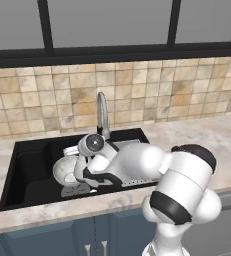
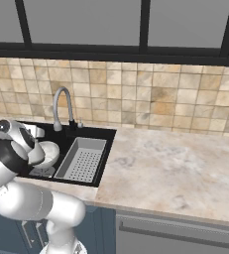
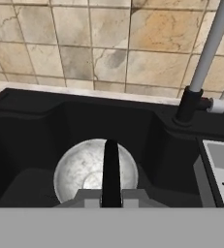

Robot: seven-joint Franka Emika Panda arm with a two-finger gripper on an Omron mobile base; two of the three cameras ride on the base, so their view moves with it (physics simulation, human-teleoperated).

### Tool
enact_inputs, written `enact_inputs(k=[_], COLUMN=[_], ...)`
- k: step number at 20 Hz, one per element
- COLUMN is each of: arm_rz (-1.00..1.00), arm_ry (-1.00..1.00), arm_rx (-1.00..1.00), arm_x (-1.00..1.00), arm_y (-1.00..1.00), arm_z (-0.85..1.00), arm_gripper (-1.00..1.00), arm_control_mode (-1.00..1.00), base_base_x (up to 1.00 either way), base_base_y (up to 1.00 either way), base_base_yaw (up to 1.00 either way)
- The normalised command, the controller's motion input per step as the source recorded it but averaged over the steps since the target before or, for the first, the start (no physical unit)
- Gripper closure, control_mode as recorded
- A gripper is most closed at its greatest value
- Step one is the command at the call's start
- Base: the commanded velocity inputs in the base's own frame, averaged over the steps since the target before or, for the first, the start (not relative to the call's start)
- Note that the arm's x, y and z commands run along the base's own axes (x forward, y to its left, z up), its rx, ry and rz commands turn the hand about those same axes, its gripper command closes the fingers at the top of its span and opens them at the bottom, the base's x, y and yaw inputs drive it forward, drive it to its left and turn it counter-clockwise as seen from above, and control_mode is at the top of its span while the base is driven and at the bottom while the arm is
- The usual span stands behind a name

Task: Pick the kettle and bowl and place them in the sink. Then turn on the water.

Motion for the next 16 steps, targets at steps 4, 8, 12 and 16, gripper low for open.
enact_inputs(k=[4, 8, 12, 16], arm_rz=[0.0, 0.0, 0.0, 0.0], arm_ry=[0.0, 0.0, 0.0, 0.0], arm_rx=[0.0, 0.0, 0.0, 0.0], arm_x=[0.09, 0.2, 0.31, 0.23], arm_y=[0.02, 0.05, 0.13, 0.14], arm_z=[-0.06, 0.0, -0.01, -0.07], arm_gripper=[1.0, 1.0, 1.0, 1.0], arm_control_mode=[-1.0, -1.0, -1.0, -1.0], base_base_x=[0.0, 0.0, 0.0, 0.0], base_base_y=[0.0, 0.0, 0.0, 0.0], base_base_yaw=[0.0, 0.0, 0.0, 0.0])
